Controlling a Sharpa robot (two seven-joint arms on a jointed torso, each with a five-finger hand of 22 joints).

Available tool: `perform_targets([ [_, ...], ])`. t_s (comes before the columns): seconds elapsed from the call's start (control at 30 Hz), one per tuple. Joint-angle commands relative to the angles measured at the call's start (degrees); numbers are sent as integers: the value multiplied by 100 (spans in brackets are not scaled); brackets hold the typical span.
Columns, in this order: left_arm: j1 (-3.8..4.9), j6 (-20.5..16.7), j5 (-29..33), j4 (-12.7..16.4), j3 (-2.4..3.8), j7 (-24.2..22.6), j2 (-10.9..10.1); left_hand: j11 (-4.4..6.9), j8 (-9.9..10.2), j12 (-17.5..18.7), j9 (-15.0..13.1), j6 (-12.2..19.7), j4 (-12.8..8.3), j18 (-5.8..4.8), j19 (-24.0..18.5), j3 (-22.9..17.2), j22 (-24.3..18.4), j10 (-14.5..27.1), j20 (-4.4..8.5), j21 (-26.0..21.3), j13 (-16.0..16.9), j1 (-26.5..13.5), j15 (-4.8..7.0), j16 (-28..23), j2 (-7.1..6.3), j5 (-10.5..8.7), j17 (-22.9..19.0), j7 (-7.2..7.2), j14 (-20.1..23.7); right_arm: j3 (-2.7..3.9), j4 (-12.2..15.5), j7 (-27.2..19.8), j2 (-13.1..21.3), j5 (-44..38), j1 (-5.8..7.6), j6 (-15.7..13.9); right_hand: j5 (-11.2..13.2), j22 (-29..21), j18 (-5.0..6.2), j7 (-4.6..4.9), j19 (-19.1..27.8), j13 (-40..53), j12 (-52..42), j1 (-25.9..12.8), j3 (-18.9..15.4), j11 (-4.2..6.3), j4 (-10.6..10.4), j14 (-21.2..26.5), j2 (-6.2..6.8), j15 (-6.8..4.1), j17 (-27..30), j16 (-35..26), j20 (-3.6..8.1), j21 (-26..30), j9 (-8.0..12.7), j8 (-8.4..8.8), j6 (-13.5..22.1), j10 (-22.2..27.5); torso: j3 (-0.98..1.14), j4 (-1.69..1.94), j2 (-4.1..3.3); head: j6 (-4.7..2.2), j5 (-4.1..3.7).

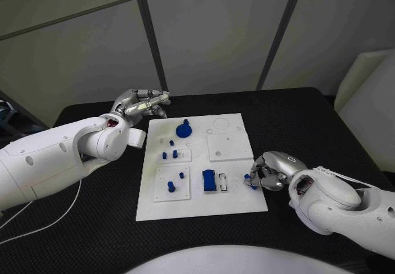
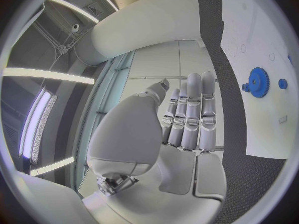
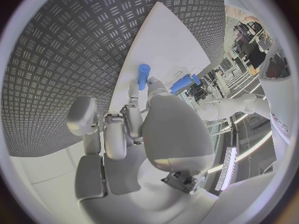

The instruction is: Assemble the parts on the task board

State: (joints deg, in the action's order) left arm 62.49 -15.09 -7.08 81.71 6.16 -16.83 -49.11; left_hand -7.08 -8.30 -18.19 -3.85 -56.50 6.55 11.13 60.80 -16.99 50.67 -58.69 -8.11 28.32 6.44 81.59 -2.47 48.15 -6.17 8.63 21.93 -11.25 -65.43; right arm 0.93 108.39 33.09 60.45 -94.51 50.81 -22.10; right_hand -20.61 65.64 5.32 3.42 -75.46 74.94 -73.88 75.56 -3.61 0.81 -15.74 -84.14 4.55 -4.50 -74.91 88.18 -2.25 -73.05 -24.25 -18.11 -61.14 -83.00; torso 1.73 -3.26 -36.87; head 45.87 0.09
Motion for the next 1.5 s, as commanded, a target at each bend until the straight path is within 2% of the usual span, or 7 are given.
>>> perform_targets([
  [0.03, 5, 66, -22, 1, 1, -20, -3, -4, -35, -33, 0, 56, 0, -74, 24, 32, -9, 44, -18, -23, -9, -12, -10, -32, 18, 1, -8, 2, 44, -27, -37, 182, -26, -248, -38, 467, -20, 15, -5, -10, -36, 276, -6, 36, -40, 9, 7, -506, 43, 20, -1135, -5, -4, -34, 8, 26, -55, -44, -4, 0, 6, 21, -3],
  [0.5, 4, 65, -22, 2, 1, -15, -27, -4, -35, -33, 0, 56, 0, -74, 24, 32, -9, 44, -18, -23, -9, -12, -10, -32, 18, 1, -8, 2, 44, -28, 61, 569, -121, -1068, -112, 1149, 104, -76, 12, 26, 29, 183, 140, 189, -206, -20, 73, -478, 245, 39, -1015, -71, -14, 50, -54, 98, -9, 37, -6, -3, 7, 27, 3],
  [0.77, 2, 69, -22, 4, 1, -17, -34, -7, -35, -35, 0, 63, 5, -74, 26, 36, -12, 52, -20, -28, -11, -14, -13, -32, 25, 2, -12, -2, 45, -27, 92, 691, -183, -1228, -133, 1183, -86, -35, 7, -24, -2, 202, 133, 722, 136, 30, 256, -486, -32, 1, -1050, -56, 7, 34, -102, 139, -60, 40, -10, 14, 9, 29, -2],
  [1.07, 0, 65, -22, 10, 1, -13, -45, -7, -35, -36, 0, 65, 3, -74, 27, 35, -13, 54, -20, -30, -12, -9, -13, -33, 27, 3, -13, -2, 46, -26, 163, 753, -173, -917, -136, 926, -97, 72, -16, -77, -77, 220, 129, 1100, 1028, 91, 373, -508, -188, -50, -1143, -9, 70, -38, -169, 188, -115, 7, -11, 0, 9, 20, 30],
  [1.17, -1, 64, -22, 11, 1, -11, -44, -7, -35, -36, 0, 65, 3, -74, 27, 35, -13, 54, -20, -30, -12, -9, -13, -33, 27, 3, -13, -2, 46, -25, 220, 756, -149, -712, -135, 778, -193, 109, -22, -68, -99, 219, 132, 1010, 1335, 89, 340, -514, -114, -47, -1174, 7, 73, -64, -226, 185, -103, -14, -14, -1, 9, 18, 36],
  [1.27, -1, 64, -22, 12, 1, -7, -41, -7, -35, -36, 0, 65, 3, -74, 27, 35, -13, 54, -20, -30, -12, -9, -13, -33, 27, 3, -13, -2, 46, -23, 281, 749, -128, -425, -133, 584, -245, 137, -26, -69, -106, 220, 142, 787, 1932, 79, 341, -518, 140, -43, -1194, 16, 68, -79, -365, 157, -97, -42, -15, 2, 10, 11, 39],
  [1.5, -1, 62, -22, 11, 1, 1, -33, -7, -35, -36, 0, 65, 3, -74, 27, 35, -13, 54, -20, -30, -12, -9, -13, -33, 27, 3, -13, -2, 46, -15, 411, 648, -129, 204, -125, -16, -167, 151, -25, -66, -106, 243, 124, 551, 2314, 72, 396, -519, 268, -43, -1201, 19, 64, -81, -469, 153, -70, -61, -18, 10, 8, -14, 48],
])
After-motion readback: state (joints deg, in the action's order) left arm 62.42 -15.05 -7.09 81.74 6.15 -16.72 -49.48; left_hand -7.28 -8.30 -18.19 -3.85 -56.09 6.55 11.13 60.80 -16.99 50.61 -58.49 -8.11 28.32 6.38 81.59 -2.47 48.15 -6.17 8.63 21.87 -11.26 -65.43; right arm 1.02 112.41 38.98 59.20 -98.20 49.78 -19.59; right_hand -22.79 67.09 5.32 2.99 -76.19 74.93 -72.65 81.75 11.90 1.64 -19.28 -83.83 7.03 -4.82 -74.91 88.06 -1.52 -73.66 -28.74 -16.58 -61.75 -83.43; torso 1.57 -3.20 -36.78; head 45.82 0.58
